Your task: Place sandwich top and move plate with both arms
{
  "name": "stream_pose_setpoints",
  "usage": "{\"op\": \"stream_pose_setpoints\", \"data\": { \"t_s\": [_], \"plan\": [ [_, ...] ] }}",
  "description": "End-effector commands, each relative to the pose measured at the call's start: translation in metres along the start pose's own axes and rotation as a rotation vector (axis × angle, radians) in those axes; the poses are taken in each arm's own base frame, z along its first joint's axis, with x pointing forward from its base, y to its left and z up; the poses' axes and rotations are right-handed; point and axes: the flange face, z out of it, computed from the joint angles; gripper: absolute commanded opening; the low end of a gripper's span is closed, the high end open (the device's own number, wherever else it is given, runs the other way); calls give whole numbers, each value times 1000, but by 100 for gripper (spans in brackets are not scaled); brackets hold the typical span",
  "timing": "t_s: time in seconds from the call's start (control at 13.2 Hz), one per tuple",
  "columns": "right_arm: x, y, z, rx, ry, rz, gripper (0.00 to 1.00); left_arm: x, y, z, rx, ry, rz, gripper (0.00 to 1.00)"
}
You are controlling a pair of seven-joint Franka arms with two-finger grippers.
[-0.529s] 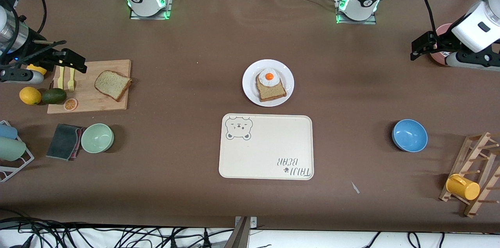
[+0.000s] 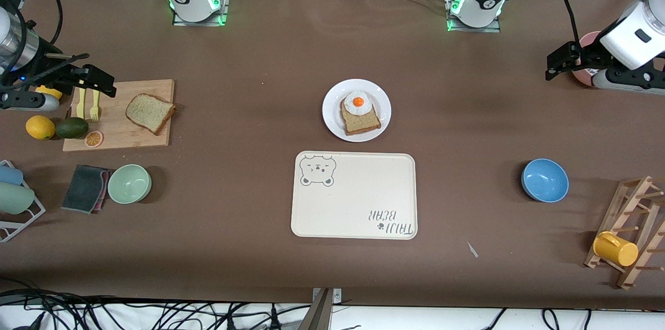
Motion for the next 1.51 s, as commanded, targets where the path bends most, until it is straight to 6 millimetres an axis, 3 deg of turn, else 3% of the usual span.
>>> {"op": "stream_pose_setpoints", "data": {
  "t_s": [0.0,0.68,1.44],
  "plan": [
    [-1,-2,-6,16,-6,-17,100,2,6,-8,26,-2,6,100],
    [-1,2,-8,12,-4,-20,100,1,4,-9,19,1,2,100],
    [0,-11,0,12,-20,-23,100,0,7,-7,19,-19,6,100]
  ]
}}
